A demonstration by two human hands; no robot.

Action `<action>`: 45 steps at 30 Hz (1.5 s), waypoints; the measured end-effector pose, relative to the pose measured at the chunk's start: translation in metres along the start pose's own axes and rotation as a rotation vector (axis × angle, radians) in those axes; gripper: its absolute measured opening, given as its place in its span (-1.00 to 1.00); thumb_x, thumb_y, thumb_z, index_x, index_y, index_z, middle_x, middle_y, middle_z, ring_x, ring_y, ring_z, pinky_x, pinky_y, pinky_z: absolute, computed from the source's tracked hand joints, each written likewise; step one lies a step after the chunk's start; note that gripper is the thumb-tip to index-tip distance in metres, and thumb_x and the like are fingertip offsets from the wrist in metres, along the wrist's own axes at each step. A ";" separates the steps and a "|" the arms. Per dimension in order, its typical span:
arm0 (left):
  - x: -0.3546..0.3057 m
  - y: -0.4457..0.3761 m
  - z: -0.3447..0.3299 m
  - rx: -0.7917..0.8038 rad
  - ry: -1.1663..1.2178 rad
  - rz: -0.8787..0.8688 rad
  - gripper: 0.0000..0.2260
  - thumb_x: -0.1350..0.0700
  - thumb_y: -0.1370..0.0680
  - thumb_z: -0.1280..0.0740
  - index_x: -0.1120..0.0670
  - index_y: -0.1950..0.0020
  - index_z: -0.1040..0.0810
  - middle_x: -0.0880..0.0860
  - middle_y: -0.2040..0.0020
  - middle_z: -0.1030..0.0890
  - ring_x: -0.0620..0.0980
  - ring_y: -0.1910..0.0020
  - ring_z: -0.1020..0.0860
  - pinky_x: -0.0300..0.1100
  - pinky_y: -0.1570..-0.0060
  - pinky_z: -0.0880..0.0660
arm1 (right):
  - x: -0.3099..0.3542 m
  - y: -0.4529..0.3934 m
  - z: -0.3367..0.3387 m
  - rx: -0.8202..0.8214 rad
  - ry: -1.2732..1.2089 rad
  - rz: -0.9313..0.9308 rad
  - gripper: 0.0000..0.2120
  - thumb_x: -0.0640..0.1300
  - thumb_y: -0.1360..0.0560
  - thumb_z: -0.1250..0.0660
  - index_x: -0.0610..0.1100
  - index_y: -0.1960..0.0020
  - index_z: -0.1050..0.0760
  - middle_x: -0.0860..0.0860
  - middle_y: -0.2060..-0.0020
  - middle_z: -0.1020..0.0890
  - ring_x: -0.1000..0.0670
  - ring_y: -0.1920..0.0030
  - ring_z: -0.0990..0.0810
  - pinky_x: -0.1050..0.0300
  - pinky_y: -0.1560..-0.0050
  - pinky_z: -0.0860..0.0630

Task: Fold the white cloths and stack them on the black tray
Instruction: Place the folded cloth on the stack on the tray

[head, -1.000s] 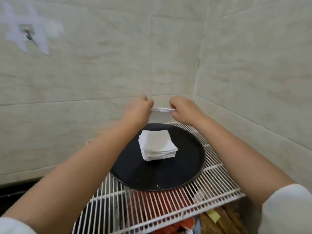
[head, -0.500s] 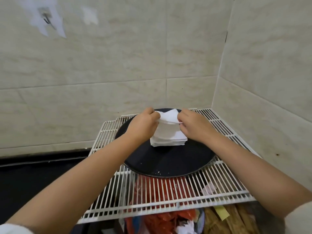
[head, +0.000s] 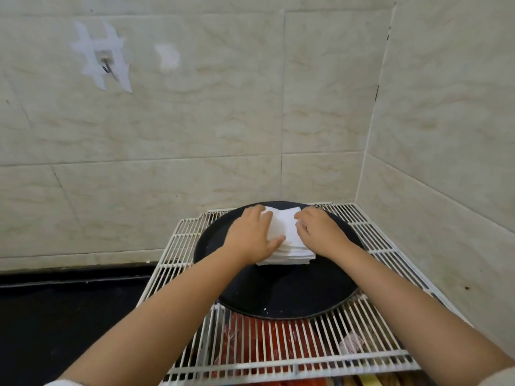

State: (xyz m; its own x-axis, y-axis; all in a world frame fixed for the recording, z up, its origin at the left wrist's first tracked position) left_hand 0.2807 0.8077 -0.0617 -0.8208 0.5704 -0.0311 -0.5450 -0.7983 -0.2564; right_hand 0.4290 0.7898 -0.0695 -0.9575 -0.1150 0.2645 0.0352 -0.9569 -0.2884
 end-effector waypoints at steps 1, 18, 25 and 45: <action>-0.003 -0.002 -0.007 0.054 -0.040 -0.021 -0.46 -0.15 -0.59 -0.10 0.16 -0.46 -0.19 0.12 -0.50 -0.15 0.08 -0.49 -0.10 -0.05 -0.44 -0.15 | -0.002 -0.005 -0.007 0.075 0.013 -0.030 -0.66 -0.14 -0.60 -0.06 -0.23 -0.32 -0.37 -0.14 -0.35 -0.36 -0.13 -0.38 -0.27 -0.02 -0.37 -0.27; 0.007 0.011 -0.014 -0.080 0.061 0.155 -0.65 -0.02 -0.64 0.01 0.16 -0.19 -0.44 0.10 -0.20 -0.48 0.09 -0.24 -0.41 -0.06 -0.17 -0.34 | 0.005 -0.010 -0.018 0.346 0.226 -0.057 -0.52 -0.01 -0.64 0.09 -0.13 -0.51 0.01 -0.09 -0.53 0.05 -0.09 -0.53 0.12 -0.08 -0.48 0.03; 0.102 0.080 0.012 0.020 -0.032 0.328 -0.72 0.09 -0.61 -0.07 0.18 -0.24 -0.40 0.15 -0.28 -0.43 0.15 -0.29 -0.37 0.02 -0.22 -0.36 | 0.075 -0.011 -0.001 0.057 0.141 -0.067 -0.62 0.03 -0.57 -0.12 -0.22 -0.04 -0.57 -0.13 -0.07 -0.60 -0.14 -0.16 -0.49 0.02 -0.07 -0.42; 0.031 0.051 -0.023 0.137 0.139 0.211 -0.68 0.08 -0.63 -0.07 0.16 -0.34 -0.36 0.11 -0.40 -0.36 0.06 -0.39 -0.30 -0.03 -0.32 -0.31 | 0.065 0.007 -0.016 0.015 -0.107 -0.001 -0.70 -0.14 -0.54 -0.23 -0.36 0.16 -0.58 -0.24 0.16 -0.63 -0.13 0.09 -0.55 0.07 0.05 -0.39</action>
State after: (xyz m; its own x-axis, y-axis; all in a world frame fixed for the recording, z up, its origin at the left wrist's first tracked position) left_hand 0.2317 0.7893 -0.0983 -0.8925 0.4021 -0.2044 -0.3902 -0.9156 -0.0972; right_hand 0.3622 0.7802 -0.0689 -0.9215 -0.1408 0.3620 0.0392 -0.9609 -0.2741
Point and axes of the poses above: each hand's wrist, its own y-axis away from the middle knuckle, its own z-axis out of the back of the hand, x = y × z, the point moved 4 cm from there along -y, towards the middle knuckle
